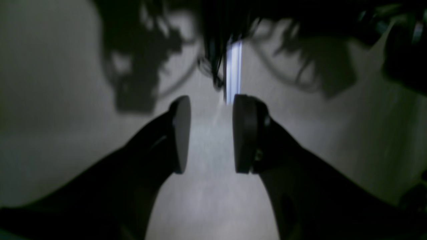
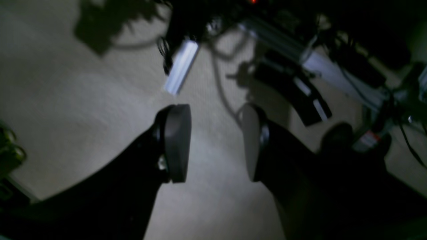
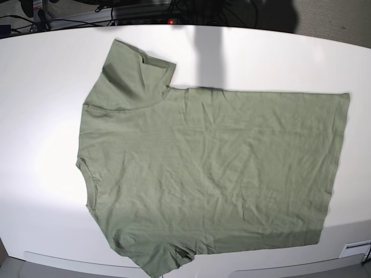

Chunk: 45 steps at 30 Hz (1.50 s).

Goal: Fold the T-shirt properly
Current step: 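Move both grippers down toward the shirt's shoulder corners, then grasp the green shirt's sleeve corner with the right gripper and hem corner with the left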

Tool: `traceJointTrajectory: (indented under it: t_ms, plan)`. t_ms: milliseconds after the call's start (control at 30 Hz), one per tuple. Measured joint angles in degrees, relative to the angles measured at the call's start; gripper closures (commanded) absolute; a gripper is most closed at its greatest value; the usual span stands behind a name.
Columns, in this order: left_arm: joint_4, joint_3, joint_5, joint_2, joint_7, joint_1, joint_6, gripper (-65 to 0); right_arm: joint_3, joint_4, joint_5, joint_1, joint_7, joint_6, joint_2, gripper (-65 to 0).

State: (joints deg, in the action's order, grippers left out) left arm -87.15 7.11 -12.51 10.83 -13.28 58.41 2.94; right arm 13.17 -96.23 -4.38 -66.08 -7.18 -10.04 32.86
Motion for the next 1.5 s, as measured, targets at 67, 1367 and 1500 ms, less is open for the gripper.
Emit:
traceJointTrajectory:
  t_ms: [67, 1367, 1500]
  plan:
    - [-2.93, 0.07, 0.50, 0.17, 0.70, 0.70, 0.02, -21.5, -0.02, -2.49, 2.64, 0.35, 0.70, 0.42, 0.02, -26.5]
    - [-28.39, 0.07, 46.42, 0.57, 1.84, -9.38, 0.59, -21.5, 0.11, -18.25, 41.94, 20.68, 5.86, 7.65, -0.13, -26.5]
    - [-28.41, 0.07, 49.18, 0.57, 1.88, -16.65, 0.59, -21.5, 0.07, -18.25, 41.86, 23.30, 5.84, 7.80, -0.11, -26.5]
